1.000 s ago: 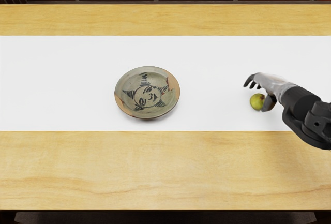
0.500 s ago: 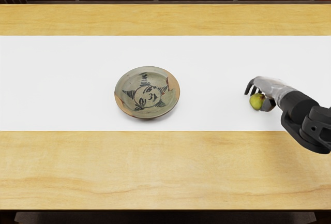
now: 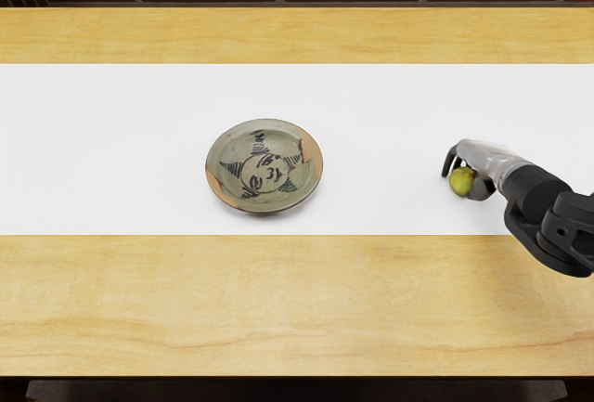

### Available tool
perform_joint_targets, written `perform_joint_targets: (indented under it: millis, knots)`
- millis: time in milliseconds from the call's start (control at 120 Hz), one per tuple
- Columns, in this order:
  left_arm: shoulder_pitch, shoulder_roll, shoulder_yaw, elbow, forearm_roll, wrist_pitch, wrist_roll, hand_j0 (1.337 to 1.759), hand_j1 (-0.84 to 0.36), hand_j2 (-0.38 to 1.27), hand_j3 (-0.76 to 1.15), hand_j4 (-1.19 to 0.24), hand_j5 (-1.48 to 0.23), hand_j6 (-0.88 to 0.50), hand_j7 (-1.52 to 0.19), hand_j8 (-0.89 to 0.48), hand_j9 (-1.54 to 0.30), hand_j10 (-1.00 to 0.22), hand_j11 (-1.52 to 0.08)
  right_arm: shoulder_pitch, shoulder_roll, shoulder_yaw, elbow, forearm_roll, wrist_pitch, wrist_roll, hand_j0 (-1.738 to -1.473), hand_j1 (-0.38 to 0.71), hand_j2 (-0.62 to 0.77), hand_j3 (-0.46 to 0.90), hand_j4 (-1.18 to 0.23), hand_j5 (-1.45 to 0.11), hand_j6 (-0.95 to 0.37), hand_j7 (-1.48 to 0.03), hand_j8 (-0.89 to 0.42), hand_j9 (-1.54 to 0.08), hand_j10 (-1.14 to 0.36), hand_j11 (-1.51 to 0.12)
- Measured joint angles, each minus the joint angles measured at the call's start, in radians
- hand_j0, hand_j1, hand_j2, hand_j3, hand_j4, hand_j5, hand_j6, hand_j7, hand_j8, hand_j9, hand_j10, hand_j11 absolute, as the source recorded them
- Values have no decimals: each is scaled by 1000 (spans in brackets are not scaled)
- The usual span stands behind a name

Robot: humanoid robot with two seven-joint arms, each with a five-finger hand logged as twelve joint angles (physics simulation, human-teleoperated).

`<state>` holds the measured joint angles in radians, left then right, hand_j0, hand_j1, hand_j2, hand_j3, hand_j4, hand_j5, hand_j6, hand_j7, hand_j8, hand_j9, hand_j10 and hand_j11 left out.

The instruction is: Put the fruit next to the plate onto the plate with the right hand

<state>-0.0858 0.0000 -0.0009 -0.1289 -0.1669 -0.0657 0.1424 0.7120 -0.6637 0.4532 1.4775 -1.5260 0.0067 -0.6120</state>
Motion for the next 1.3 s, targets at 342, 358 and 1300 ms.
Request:
perform_joint_targets:
  millis: [342, 358, 1300]
  knots:
    - [0, 0, 1, 0, 0, 0, 0, 1658, 325, 4, 0, -21, -27, -21, -27, -21, -27, -21, -26, 5, 7, 10, -20, 11, 4, 0, -1638, 386, 240, 0, -692, -1014, -321, -948, -261, -1008, -692, -1016]
    - [0, 0, 1, 0, 0, 0, 0, 1658, 325, 4, 0, -21, -27, -21, -27, -21, -26, -21, -26, 6, 7, 10, -21, 12, 4, 0, -1639, 383, 250, 1, -694, -1023, -324, -954, -269, -1013, -696, -1021]
    - [0, 0, 0, 0, 0, 0, 0, 1658, 325, 4, 0, -21, -26, -21, -26, -21, -26, -21, -26, 94, 5, 33, -24, 105, 44, 1, -1656, 347, 483, 2, -793, -1141, -404, -1075, -357, -1132, -794, -1141]
